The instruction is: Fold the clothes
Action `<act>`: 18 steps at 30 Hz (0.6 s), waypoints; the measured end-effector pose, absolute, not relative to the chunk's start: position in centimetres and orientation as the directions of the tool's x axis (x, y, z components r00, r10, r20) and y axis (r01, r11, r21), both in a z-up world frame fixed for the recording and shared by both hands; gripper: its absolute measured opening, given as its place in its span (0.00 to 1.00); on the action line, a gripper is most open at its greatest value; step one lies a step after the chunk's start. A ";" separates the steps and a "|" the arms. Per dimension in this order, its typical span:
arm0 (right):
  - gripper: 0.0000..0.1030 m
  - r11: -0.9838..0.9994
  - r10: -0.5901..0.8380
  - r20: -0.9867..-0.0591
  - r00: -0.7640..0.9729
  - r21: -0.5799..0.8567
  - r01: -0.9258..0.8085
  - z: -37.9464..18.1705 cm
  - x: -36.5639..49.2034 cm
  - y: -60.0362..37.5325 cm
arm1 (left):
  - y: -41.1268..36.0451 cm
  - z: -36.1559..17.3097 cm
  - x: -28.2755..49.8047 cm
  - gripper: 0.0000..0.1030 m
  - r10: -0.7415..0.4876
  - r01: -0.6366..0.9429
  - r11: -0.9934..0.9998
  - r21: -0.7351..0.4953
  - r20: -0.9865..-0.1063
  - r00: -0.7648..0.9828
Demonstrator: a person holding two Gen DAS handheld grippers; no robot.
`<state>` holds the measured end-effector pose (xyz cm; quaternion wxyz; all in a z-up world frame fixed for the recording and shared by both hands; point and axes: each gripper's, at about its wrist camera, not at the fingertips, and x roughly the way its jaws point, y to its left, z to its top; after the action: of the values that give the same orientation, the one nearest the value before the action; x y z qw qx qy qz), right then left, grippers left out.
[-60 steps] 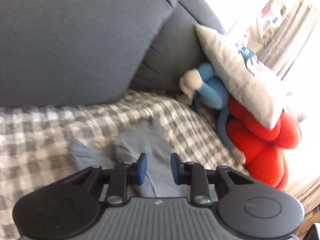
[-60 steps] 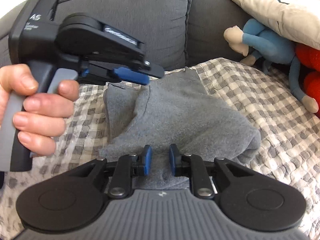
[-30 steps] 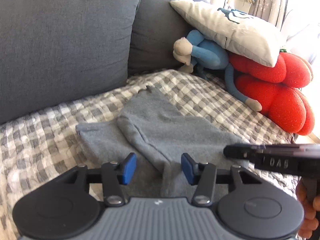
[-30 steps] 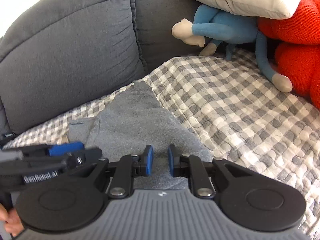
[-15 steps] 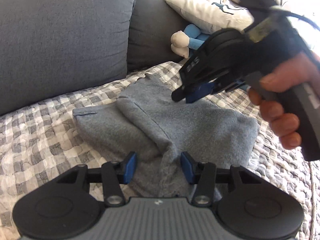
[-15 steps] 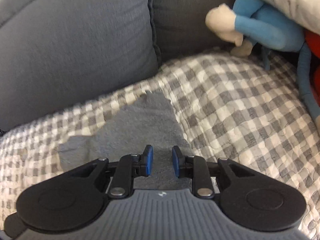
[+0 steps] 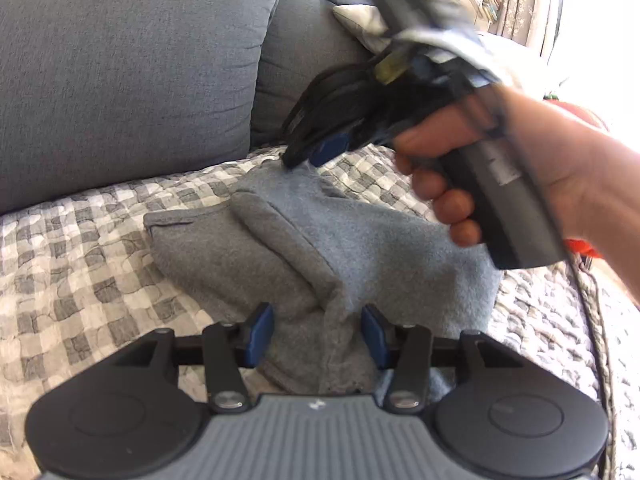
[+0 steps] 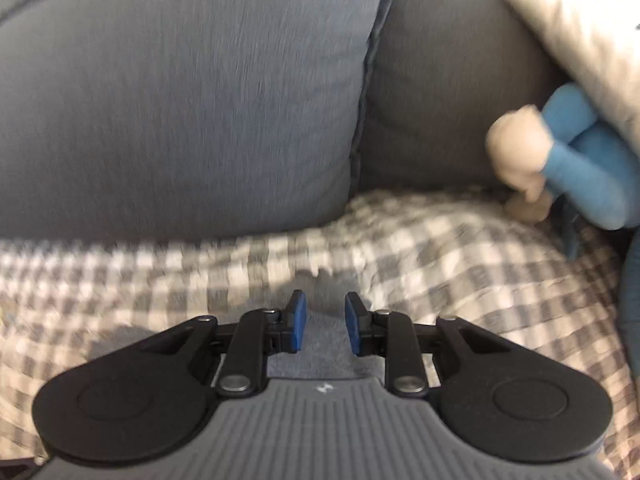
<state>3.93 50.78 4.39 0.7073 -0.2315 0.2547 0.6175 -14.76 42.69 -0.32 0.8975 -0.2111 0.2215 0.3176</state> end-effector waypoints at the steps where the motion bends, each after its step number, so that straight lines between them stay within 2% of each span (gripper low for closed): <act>1: 0.26 0.153 0.762 -0.638 0.112 0.009 -0.988 5.3 4.3 49.8 | 42.8 -0.4 -15.0 0.48 0.468 -0.661 0.706 -0.256 -0.531 0.706; 3: 0.27 0.161 0.719 -0.689 0.092 0.037 -0.986 6.2 4.4 47.9 | 43.0 -0.4 -15.3 0.48 0.456 -0.656 0.699 -0.284 -0.530 0.715; 7: 0.27 0.149 0.625 -0.774 0.107 -0.016 -0.989 4.4 3.2 43.7 | 42.8 -0.3 -15.0 0.48 0.465 -0.665 0.698 -0.264 -0.539 0.702; 9: 0.24 0.152 0.606 -0.782 0.149 -0.070 -0.986 1.5 2.9 42.8 | 42.8 -0.3 -14.8 0.48 0.469 -0.668 0.698 -0.257 -0.541 0.698; 11: 0.25 0.218 0.641 -0.755 0.140 0.005 -0.976 2.8 3.1 41.4 | 42.8 -0.3 -14.7 0.48 0.473 -0.671 0.698 -0.251 -0.542 0.695; 12: 0.32 0.241 0.663 -0.737 0.129 0.047 -0.969 4.0 2.9 40.4 | 42.8 -0.3 -14.6 0.48 0.474 -0.672 0.698 -0.248 -0.543 0.693; 13: 0.33 0.234 0.694 -0.710 0.119 0.067 -0.970 5.0 2.4 39.3 | 42.8 -0.3 -14.6 0.48 0.476 -0.673 0.698 -0.245 -0.543 0.692; 15: 0.47 0.236 0.703 -0.696 0.146 0.035 -0.971 5.6 1.6 37.8 | 42.8 -0.3 -14.5 0.48 0.479 -0.675 0.698 -0.240 -0.544 0.689; 18: 0.48 0.283 0.657 -0.720 0.222 -0.038 -0.958 4.7 1.4 37.0 | 42.8 -0.3 -14.3 0.48 0.484 -0.678 0.698 -0.231 -0.546 0.684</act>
<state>1.42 36.99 4.71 0.7413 -0.2483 0.3032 0.5449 -14.30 42.84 -0.31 0.8926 -0.2127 0.2284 0.3255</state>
